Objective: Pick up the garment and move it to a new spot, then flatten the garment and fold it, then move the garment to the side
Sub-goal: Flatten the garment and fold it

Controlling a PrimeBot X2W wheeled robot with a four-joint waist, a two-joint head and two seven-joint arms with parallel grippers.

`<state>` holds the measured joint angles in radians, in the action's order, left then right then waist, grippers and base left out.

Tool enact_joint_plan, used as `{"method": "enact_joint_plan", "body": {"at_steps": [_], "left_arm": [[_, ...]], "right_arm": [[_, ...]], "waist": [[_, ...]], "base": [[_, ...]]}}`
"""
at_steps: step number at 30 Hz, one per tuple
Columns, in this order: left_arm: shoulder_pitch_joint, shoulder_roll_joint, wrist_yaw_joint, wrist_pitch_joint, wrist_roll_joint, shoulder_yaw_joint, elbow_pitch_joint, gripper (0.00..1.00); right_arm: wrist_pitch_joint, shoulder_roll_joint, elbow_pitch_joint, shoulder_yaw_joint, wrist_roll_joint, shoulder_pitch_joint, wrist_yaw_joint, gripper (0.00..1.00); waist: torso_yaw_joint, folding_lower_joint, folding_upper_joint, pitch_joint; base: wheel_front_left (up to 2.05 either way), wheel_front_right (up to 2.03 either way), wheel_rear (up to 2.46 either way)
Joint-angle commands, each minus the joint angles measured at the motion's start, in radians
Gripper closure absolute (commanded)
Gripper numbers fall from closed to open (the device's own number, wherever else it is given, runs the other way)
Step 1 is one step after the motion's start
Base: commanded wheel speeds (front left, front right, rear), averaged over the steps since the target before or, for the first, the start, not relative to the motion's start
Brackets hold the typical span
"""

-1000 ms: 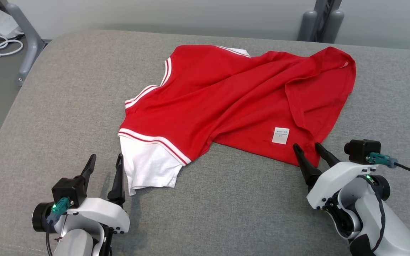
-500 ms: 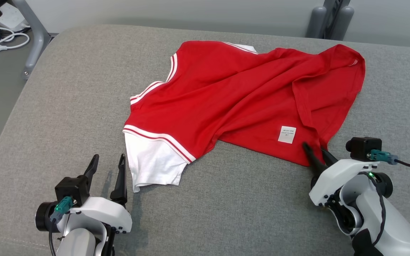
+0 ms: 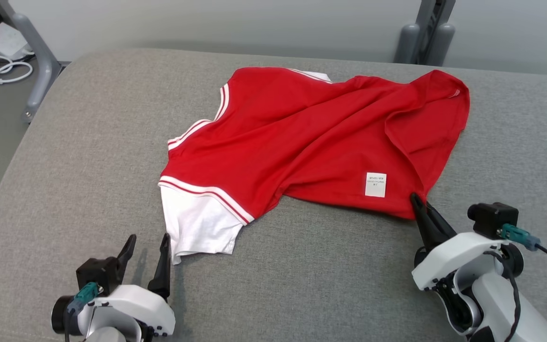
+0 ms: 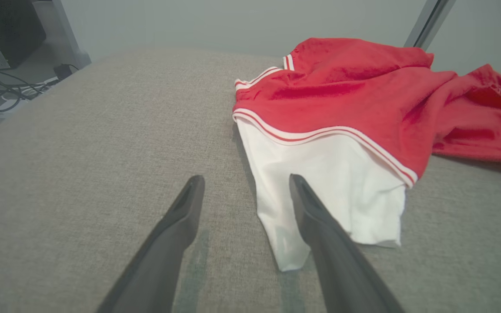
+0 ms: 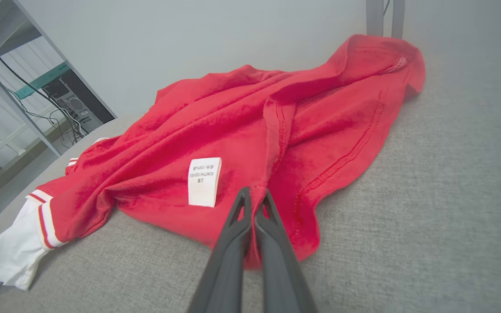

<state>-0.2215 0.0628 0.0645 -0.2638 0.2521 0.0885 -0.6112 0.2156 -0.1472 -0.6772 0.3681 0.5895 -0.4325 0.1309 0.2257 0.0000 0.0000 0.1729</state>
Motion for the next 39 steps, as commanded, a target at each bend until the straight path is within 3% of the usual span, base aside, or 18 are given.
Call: {"method": "enact_joint_plan", "body": {"at_steps": [1,15,33,34,35,36,37,39], "left_arm": [[0.007,0.01,0.005,-0.001,0.009,-0.002,-0.005,0.0],[-0.002,0.013,-0.005,0.115,0.033,0.028,-0.053,0.0],[-0.023,0.009,0.005,0.144,0.077,0.044,-0.095,0.0],[-0.027,0.008,0.007,0.147,0.084,0.045,-0.099,0.13],[-0.031,0.007,0.014,0.151,0.089,0.047,-0.104,0.62],[-0.034,0.007,0.017,0.155,0.094,0.049,-0.108,0.91],[-0.037,0.006,0.021,0.156,0.098,0.051,-0.112,1.0],[-0.038,0.006,0.023,0.156,0.104,0.054,-0.116,1.0]], "right_arm": [[0.016,-0.01,0.019,-0.002,0.008,0.019,-0.001,1.0],[0.033,-0.002,0.066,0.013,-0.012,0.039,-0.001,1.0],[0.037,-0.002,0.054,0.015,-0.027,0.019,-0.001,1.0],[0.037,-0.001,0.053,0.016,-0.027,0.019,-0.001,1.0],[0.038,0.0,0.051,0.016,-0.027,0.019,-0.001,1.0],[0.038,0.001,0.05,0.017,-0.028,0.019,-0.001,1.0],[0.038,0.001,0.048,0.018,-0.029,0.019,-0.001,1.0],[0.039,0.001,0.045,0.02,-0.03,0.018,-0.001,1.0]], "waist": [[-0.008,0.0,0.0,-0.008],[-0.041,0.0,0.0,-0.015],[-0.056,0.0,0.0,-0.007],[-0.056,0.0,0.0,-0.007],[-0.056,0.0,0.0,-0.007],[-0.056,0.0,0.0,-0.008],[-0.057,0.0,0.0,-0.008],[-0.058,0.0,0.0,-0.011]], "base": [[0.0,0.0,0.0],[0.0,0.0,0.0],[0.0,0.0,0.0],[0.0,0.0,0.0],[0.0,0.0,0.0],[0.0,0.0,0.0],[0.0,0.0,0.0],[0.0,0.0,0.0]]}}
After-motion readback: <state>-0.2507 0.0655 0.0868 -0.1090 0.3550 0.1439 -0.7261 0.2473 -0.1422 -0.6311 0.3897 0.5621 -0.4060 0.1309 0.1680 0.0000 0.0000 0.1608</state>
